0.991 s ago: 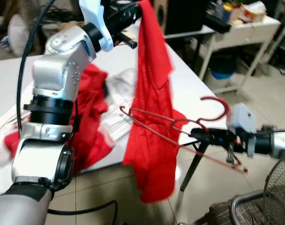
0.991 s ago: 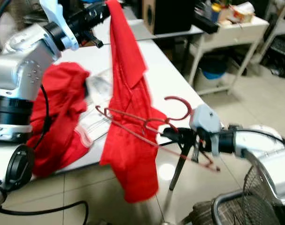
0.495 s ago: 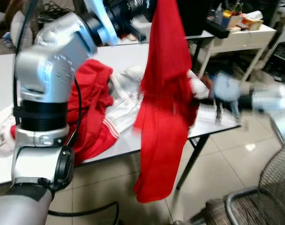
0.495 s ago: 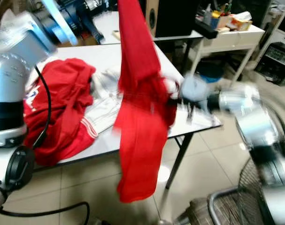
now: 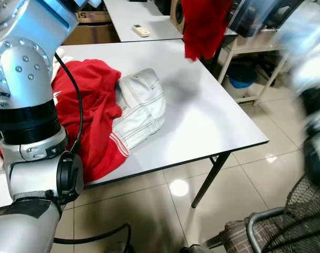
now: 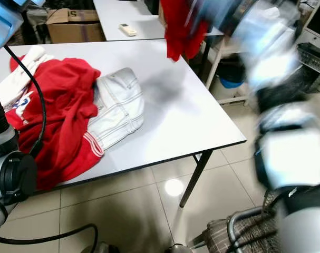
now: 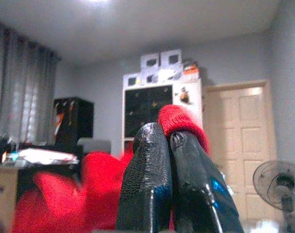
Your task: Hang hanger
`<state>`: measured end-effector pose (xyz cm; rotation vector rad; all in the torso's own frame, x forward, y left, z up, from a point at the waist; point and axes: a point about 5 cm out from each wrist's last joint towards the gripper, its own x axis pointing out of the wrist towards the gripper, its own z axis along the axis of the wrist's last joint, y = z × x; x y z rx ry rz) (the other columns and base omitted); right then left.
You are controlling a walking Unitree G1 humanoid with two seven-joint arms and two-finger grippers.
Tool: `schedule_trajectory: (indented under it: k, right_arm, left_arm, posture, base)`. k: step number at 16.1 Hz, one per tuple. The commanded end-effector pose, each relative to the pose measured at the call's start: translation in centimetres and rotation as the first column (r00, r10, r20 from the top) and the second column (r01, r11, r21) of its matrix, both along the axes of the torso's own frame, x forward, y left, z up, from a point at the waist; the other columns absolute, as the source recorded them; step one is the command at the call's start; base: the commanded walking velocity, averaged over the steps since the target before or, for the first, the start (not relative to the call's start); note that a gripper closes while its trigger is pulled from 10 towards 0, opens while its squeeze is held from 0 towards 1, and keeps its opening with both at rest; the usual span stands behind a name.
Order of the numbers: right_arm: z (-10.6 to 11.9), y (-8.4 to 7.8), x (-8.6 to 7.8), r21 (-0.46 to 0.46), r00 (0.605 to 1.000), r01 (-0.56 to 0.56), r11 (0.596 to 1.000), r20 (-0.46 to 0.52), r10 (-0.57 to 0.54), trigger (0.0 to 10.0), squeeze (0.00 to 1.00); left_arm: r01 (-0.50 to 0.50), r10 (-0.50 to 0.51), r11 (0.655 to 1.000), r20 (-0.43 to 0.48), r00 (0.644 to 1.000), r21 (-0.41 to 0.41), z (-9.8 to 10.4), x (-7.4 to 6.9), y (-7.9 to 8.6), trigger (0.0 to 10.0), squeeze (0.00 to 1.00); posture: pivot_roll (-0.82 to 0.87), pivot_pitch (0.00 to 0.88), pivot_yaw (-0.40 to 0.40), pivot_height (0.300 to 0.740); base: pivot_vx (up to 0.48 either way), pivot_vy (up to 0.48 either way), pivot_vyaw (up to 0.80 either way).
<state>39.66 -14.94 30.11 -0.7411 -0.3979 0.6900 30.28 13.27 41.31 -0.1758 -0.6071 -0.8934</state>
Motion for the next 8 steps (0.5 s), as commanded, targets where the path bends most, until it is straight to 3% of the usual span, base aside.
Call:
schedule_trajectory:
  k: [1, 4, 5, 7, 8]
  right_arm:
    - [-2.6, -0.6, 0.0, -0.065, 0.996, -0.008, 0.998, -0.089, 0.002, 10.0, 0.00]
    - [-9.4, -1.9, -1.2, -0.123, 0.949, -0.054, 0.991, -0.316, 0.013, 10.0, 0.00]
    - [-14.2, -2.8, -3.3, -0.131, 0.901, -0.110, 0.985, -0.432, 0.043, 10.0, 0.00]
    - [-15.5, -3.1, -4.2, -0.124, 0.887, -0.133, 0.983, -0.458, 0.062, 10.0, 0.00]
    - [-16.2, -3.5, -4.9, -0.107, 0.879, -0.138, 0.985, -0.472, 0.072, 10.0, 0.00]
  left_arm:
    - [-0.012, 0.014, 0.999, -0.049, 0.999, 0.043, -1.1, 0.4, -0.8, 10.0, 0.00]
    - [-0.075, 0.114, 0.975, -0.183, 0.976, 0.208, -5.8, 2.1, -3.1, 10.0, 0.00]
    - [-0.086, 0.177, 0.940, -0.260, 0.949, 0.329, -10.5, 2.9, -4.8, 10.0, 0.00]
    - [-0.114, 0.231, 0.919, -0.282, 0.931, 0.377, -12.4, 3.5, -5.0, 10.0, 0.00]
    - [-0.178, 0.322, 0.882, -0.280, 0.904, 0.437, -14.1, 4.4, -4.7, 10.0, 0.00]
  posture:
    - [-0.07, 0.000, -0.056, 0.740]
    - [-0.07, 0.000, -0.054, 0.740]
    - [-0.07, 0.000, -0.043, 0.740]
    - [-0.07, 0.000, -0.035, 0.740]
    - [-0.08, 0.000, -0.027, 0.740]
  base:
    - [0.000, 0.000, 0.00]
    - [0.000, 0.000, 0.00]
    - [0.000, 0.000, 0.00]
    - [0.000, 0.000, 0.00]
    - [0.000, 0.000, 0.00]
